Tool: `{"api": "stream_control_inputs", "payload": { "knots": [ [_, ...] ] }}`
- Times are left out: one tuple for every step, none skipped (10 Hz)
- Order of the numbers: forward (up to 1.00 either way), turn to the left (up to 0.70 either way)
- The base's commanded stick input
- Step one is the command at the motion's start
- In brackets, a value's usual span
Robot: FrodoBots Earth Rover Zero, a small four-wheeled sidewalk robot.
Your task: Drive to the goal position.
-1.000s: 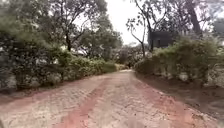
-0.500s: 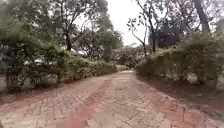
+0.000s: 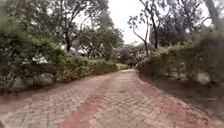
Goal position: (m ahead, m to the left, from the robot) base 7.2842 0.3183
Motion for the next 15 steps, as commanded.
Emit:
{"api": "stream_control_inputs", "payload": {
  "knots": [
    [0.7,-0.17],
    [0.7,0.0],
    [0.7,0.0],
    [0.7,0.0],
    [0.7,0.0],
    [0.7,0.0],
    [0.7,0.0],
    [0.7,0.0],
    [0.7,0.0],
    [0.7,0.0],
    [0.7,0.0],
    [0.7,0.0],
    [0.7,0.0],
    [0.7,0.0],
    [0.7,0.0]
  ]
}}
